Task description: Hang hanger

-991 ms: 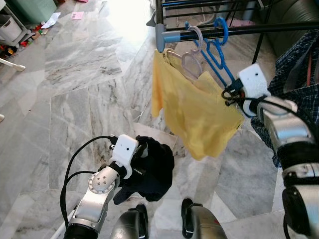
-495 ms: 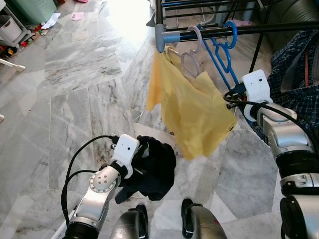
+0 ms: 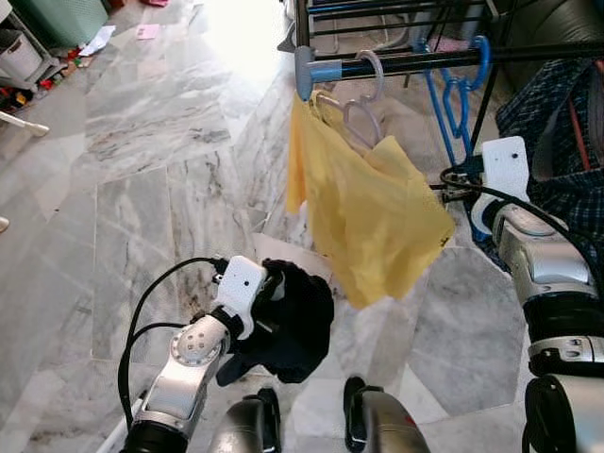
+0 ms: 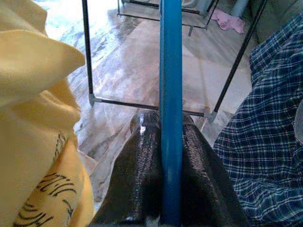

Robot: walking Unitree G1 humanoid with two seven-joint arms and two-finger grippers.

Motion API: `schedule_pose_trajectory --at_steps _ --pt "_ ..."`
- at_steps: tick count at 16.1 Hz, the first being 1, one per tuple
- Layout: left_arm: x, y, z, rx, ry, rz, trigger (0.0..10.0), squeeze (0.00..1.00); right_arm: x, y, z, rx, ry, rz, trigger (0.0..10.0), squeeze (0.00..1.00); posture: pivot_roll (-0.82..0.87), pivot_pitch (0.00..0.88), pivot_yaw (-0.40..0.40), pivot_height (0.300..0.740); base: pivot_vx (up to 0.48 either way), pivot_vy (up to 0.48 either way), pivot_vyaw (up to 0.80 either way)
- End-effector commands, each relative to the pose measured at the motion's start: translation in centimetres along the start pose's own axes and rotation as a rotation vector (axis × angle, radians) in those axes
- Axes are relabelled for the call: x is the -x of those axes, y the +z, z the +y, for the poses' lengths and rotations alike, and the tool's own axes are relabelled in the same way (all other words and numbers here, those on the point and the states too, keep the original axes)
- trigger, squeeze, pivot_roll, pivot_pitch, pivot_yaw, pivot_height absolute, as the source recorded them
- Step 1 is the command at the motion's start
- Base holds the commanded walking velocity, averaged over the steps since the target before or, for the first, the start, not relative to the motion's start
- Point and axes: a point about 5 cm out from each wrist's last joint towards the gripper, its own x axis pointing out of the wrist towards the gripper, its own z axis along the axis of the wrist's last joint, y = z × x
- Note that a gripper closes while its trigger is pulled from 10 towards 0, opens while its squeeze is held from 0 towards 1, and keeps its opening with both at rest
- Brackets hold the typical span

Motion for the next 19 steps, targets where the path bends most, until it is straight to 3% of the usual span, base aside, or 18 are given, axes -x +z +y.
schedule_pose_trajectory --at_steps 1,5,10,18,19 --pt "0.4 -0.7 0.0 -0.003 -0.001 0.021 10.0 0.00 0.3 -0.3 0.0 -0.019 -0.009 0.007 10.0 1.00 -0.09 0.242 0.089 0.740 0.000 0.000 0.00" --pt "0.4 -0.7 -0.1 -0.003 -0.002 0.024 10.0 0.00 0.2 0.0 -0.2 0.014 -0.026 0.000 10.0 1.00 -0.09 0.244 0.089 0.740 0.000 0.000 0.00" --pt "0.4 -0.9 -0.2 0.000 -0.002 0.030 10.0 0.00 -0.4 2.4 0.5 0.178 -0.008 -0.056 10.0 1.00 -0.10 0.244 0.081 0.740 0.000 0.000 0.00" --pt "0.4 -1.1 -0.2 0.004 0.007 0.033 10.0 0.00 -0.8 3.3 -0.9 0.225 -0.025 -0.060 10.0 1.00 -0.09 0.240 0.072 0.740 0.000 0.000 0.00" --pt "0.3 -1.1 -0.2 0.004 0.006 0.033 10.0 0.00 -0.9 3.4 -1.0 0.200 -0.033 -0.063 0.0 0.42 -0.09 0.238 0.074 0.740 0.000 0.000 0.00"
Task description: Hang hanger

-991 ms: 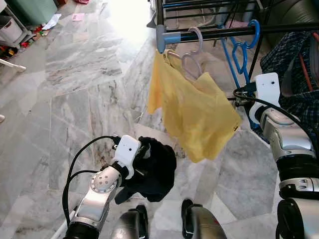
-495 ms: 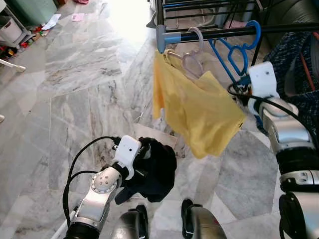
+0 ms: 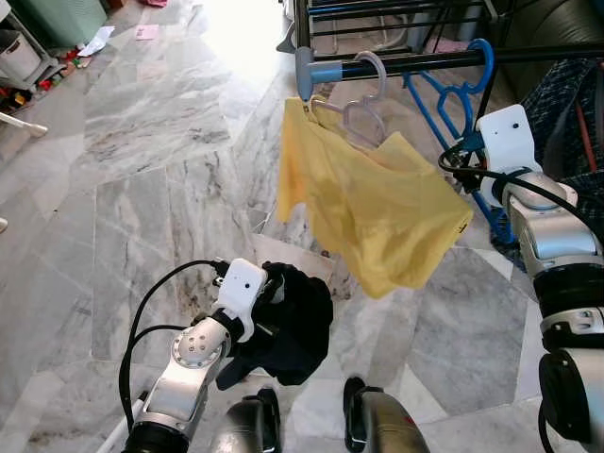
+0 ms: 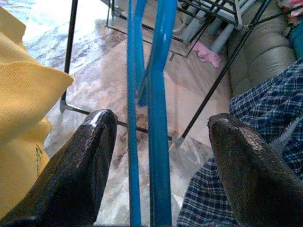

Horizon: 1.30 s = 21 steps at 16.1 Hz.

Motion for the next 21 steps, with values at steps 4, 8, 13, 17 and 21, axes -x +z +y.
schedule_pose_trajectory --at_steps 4,8,13,17,21 --pt "0.16 -0.59 -0.10 -0.002 -0.002 0.018 10.0 0.00 -0.54 0.48 0.32 -0.046 0.025 -0.010 0.0 0.00 -0.10 0.234 0.077 0.740 0.000 0.000 0.00" --pt "0.15 -0.62 -0.12 -0.005 -0.004 0.019 10.0 0.00 -0.77 0.64 0.59 -0.063 0.064 -0.010 0.0 0.00 -0.09 0.232 0.073 0.740 0.000 0.000 0.00" --pt "0.15 -0.73 -0.06 -0.006 -0.004 0.022 10.0 0.00 -0.85 0.30 0.68 -0.067 0.078 -0.001 0.0 0.00 -0.09 0.230 0.072 0.740 0.000 0.000 0.00" --pt "0.16 -0.88 0.00 -0.008 -0.007 0.026 10.0 0.00 -0.84 0.04 0.48 -0.075 0.070 0.004 0.0 0.00 -0.09 0.229 0.074 0.740 0.000 0.000 0.00" --pt "0.09 -0.99 -0.02 -0.006 -0.004 0.027 10.0 0.00 -0.70 -0.30 0.01 -0.084 0.040 0.002 0.0 0.00 -0.10 0.228 0.073 0.740 0.000 0.000 0.00"
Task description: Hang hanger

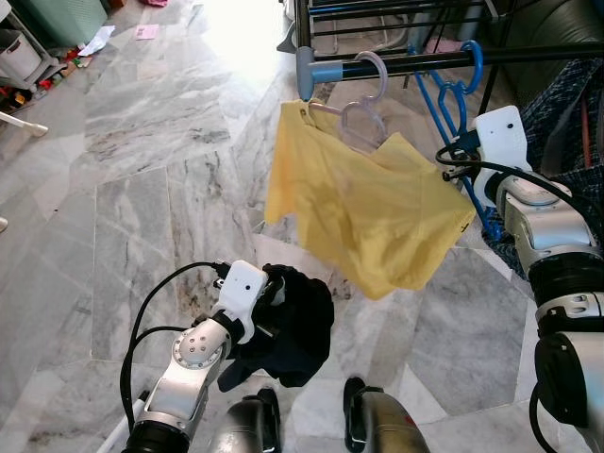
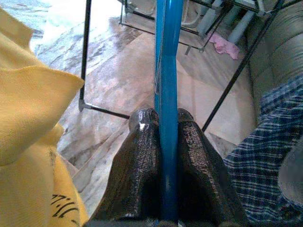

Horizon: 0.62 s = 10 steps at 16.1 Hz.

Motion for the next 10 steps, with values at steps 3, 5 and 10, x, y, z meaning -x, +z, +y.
schedule_pose_trajectory --at_steps 3,5,10 --pt "0.0 -0.2 0.2 0.007 0.033 -0.007 10.0 0.00 0.6 -0.1 -0.2 -0.039 -0.031 -0.067 0.0 0.00 -0.10 0.219 0.071 0.740 0.000 0.000 0.00" --pt "-0.3 0.2 0.4 0.007 0.060 -0.029 10.0 0.00 1.3 -0.4 -0.1 -0.023 -0.068 -0.113 0.0 0.00 -0.10 0.211 0.076 0.740 0.000 0.000 0.00" --pt "-0.3 0.2 0.4 0.007 0.060 -0.029 10.0 0.00 1.3 -0.4 -0.1 -0.023 -0.068 -0.113 0.0 0.00 -0.10 0.211 0.076 0.740 0.000 0.000 0.00"
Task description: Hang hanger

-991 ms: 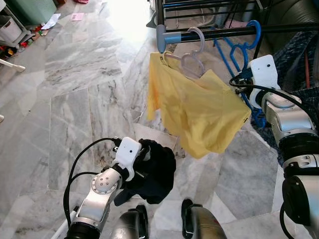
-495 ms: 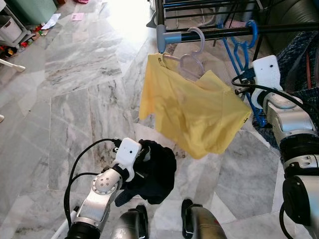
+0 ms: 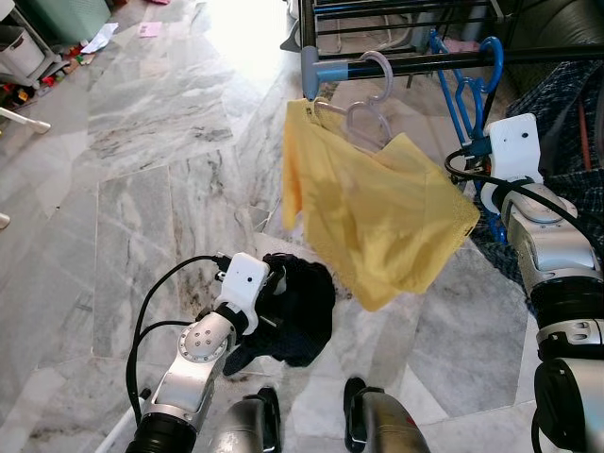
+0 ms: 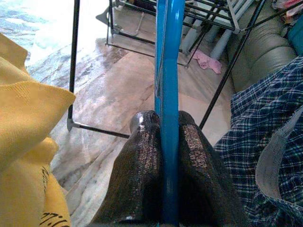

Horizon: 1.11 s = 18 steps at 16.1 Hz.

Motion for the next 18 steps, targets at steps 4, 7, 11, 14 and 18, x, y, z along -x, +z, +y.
schedule_pose_trajectory --at_steps 4,7,11,14,18 --pt "0.5 -0.6 0.3 -0.002 0.015 0.016 10.0 0.00 0.2 0.3 0.0 -0.007 0.001 -0.029 0.0 0.00 -0.10 0.211 0.076 0.740 0.000 0.000 0.00" --pt "0.5 -0.6 0.3 -0.002 0.015 0.016 10.0 0.00 0.2 0.3 0.0 -0.007 0.001 -0.029 0.0 0.00 -0.10 0.211 0.076 0.740 0.000 0.000 0.00" --pt "0.5 -0.6 0.3 -0.002 0.015 0.016 10.0 0.00 0.2 0.3 0.0 -0.007 0.001 -0.029 0.0 0.00 -0.10 0.211 0.076 0.740 0.000 0.000 0.00" --pt "-1.3 0.4 1.0 -0.042 0.175 -0.026 10.0 0.00 5.3 -0.5 2.5 -0.135 -0.246 -0.259 0.2 0.00 -0.19 0.171 0.089 0.740 0.000 0.000 0.00" --pt "-1.2 0.3 1.2 -0.044 0.177 -0.024 10.0 0.00 4.7 0.3 1.8 -0.132 -0.248 -0.276 0.6 0.00 -0.18 0.171 0.086 0.740 0.000 0.000 0.00"
